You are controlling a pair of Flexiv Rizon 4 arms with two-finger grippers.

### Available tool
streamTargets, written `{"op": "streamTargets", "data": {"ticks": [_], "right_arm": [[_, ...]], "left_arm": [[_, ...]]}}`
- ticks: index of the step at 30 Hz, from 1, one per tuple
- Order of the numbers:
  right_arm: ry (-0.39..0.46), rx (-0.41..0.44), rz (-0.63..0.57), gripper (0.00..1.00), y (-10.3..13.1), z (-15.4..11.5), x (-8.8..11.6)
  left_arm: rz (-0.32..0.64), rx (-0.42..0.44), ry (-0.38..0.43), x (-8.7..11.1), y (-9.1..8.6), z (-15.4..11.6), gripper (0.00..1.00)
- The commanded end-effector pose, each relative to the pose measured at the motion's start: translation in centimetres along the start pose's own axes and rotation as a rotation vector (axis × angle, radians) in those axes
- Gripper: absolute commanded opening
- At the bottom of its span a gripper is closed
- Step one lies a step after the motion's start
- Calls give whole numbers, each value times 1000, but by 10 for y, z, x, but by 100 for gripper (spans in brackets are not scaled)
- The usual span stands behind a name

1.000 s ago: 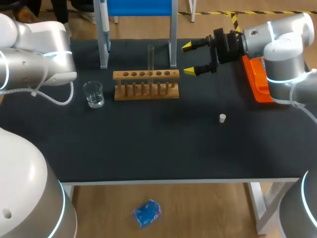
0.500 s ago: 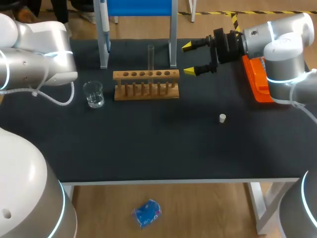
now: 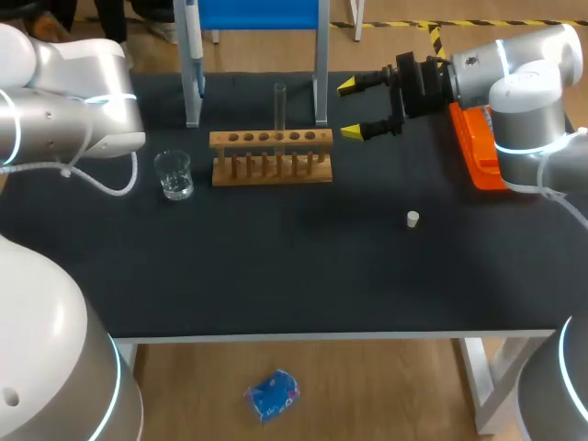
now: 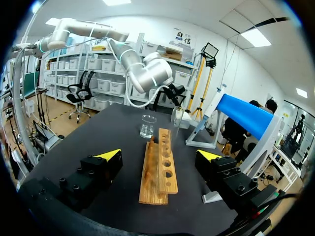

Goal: Invert the test tube, pick up the pipette, mount the tip to pipette, aspirate from beaker and dispense into the tube, eject the tip, return the pipette, and cap with the stopper.

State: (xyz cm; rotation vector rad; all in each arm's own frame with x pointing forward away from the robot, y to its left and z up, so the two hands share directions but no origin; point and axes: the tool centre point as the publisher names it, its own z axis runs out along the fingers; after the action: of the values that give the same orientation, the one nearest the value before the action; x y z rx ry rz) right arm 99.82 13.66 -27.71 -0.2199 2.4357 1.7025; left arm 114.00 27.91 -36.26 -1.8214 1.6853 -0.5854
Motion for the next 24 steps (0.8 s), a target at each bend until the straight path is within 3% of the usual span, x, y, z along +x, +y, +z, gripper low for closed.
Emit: {"op": "streamTargets", "data": {"ticks": [1,6,11,12,14,24], "right_arm": [[1,1,-1,100,0,0,0],[1,1,-1,100,0,0,0],[1,1,-1,100,0,0,0],[1,1,-1,100,0,0,0],[1,1,-1,100,0,0,0],[1,1,-1,100,0,0,0]], "left_arm": [[5,-16,-4,1,-2,2,46],[10,-19,-6,2,-2,4,42],[9,-20,-5,2,-2,4,29],[11,-20,-5,2,-2,4,8],[12,-21,-6,2,-2,5,0],[22,-24,-20,-2,-1,1,0]]}}
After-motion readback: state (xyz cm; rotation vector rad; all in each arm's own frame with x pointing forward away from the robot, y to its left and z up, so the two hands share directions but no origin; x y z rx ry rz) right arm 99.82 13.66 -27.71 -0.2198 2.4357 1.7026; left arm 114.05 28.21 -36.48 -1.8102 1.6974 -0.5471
